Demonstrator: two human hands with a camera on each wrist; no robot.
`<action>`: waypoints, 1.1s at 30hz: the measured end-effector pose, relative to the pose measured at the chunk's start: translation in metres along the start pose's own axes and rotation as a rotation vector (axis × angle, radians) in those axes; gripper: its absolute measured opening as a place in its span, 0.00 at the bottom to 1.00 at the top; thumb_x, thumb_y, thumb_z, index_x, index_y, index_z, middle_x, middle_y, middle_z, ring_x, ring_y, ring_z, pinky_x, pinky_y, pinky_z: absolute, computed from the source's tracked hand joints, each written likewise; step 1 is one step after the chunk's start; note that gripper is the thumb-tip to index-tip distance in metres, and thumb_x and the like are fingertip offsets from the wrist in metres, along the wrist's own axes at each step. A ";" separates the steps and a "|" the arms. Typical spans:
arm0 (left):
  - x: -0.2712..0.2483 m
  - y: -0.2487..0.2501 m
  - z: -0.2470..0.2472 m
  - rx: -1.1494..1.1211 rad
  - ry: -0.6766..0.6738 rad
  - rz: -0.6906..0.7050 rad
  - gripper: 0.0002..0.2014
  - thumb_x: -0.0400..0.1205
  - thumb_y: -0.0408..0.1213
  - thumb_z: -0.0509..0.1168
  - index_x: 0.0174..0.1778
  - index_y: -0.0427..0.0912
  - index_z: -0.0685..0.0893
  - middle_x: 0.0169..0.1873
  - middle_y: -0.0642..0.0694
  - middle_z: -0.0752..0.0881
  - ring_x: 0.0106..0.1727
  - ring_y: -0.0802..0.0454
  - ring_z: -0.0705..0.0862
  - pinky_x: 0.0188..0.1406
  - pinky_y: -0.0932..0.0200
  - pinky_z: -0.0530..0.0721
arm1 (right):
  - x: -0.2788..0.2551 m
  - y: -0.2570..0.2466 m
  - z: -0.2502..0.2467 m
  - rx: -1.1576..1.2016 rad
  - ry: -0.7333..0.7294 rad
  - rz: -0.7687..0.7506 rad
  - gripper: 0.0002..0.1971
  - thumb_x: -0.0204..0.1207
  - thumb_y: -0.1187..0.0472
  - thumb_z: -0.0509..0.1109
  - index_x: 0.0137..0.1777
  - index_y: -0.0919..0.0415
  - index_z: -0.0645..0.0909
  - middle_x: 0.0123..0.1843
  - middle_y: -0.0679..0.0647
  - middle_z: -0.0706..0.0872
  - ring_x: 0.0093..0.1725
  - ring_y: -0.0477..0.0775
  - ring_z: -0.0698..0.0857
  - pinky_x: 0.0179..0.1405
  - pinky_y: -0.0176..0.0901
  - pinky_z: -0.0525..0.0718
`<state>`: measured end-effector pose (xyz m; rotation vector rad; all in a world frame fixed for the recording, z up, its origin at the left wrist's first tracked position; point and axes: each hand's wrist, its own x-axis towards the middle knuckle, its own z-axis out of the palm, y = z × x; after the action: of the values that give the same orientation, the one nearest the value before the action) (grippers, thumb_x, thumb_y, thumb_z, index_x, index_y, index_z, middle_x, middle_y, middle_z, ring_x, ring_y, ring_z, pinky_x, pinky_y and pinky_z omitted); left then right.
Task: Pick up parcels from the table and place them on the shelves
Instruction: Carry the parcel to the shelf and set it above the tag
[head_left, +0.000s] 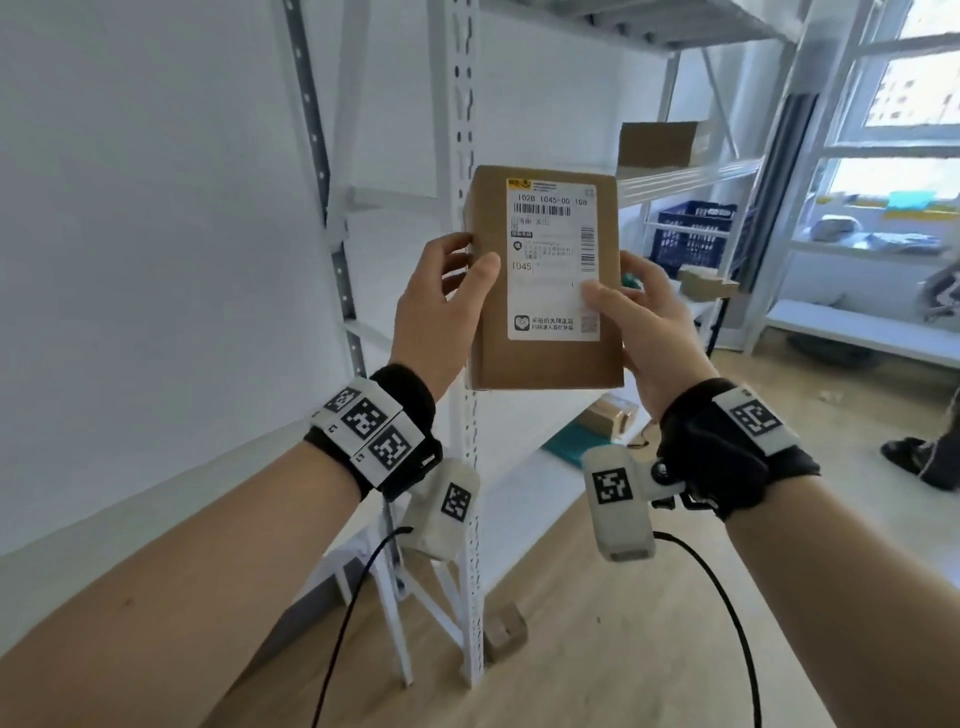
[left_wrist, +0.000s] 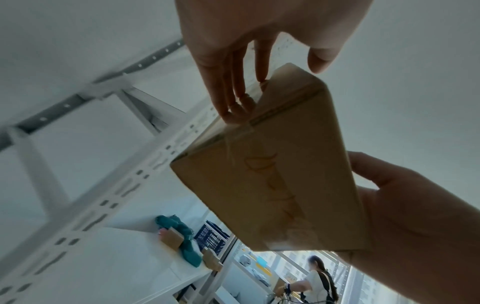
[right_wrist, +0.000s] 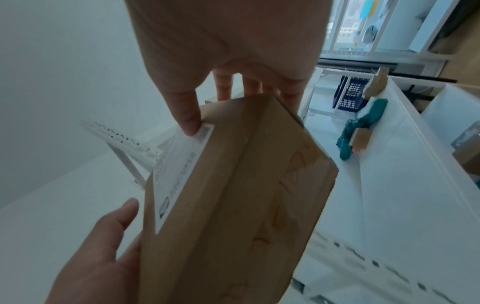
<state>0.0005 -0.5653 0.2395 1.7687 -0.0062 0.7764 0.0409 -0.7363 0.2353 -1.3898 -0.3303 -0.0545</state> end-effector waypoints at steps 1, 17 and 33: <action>0.005 0.003 0.012 -0.016 -0.014 0.016 0.15 0.81 0.49 0.62 0.63 0.54 0.76 0.58 0.56 0.85 0.61 0.58 0.85 0.62 0.55 0.84 | 0.005 -0.004 -0.011 0.000 0.022 -0.008 0.27 0.76 0.58 0.72 0.74 0.52 0.71 0.57 0.54 0.89 0.53 0.51 0.91 0.55 0.52 0.89; 0.177 -0.002 0.188 -0.024 -0.032 0.268 0.30 0.79 0.52 0.57 0.79 0.49 0.70 0.71 0.54 0.80 0.69 0.58 0.81 0.68 0.55 0.81 | 0.219 -0.030 -0.131 -0.022 -0.020 -0.201 0.21 0.78 0.64 0.68 0.71 0.55 0.75 0.51 0.49 0.90 0.45 0.45 0.90 0.39 0.35 0.86; 0.331 -0.009 0.215 0.052 0.231 0.186 0.25 0.87 0.47 0.53 0.82 0.53 0.64 0.65 0.58 0.83 0.62 0.65 0.83 0.66 0.55 0.81 | 0.453 -0.061 -0.098 -0.001 -0.343 -0.308 0.14 0.78 0.59 0.69 0.62 0.55 0.73 0.47 0.50 0.87 0.45 0.49 0.88 0.43 0.40 0.86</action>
<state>0.3692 -0.6235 0.3685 1.7344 0.0038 1.1210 0.4776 -0.7727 0.3976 -1.3382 -0.8296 -0.0702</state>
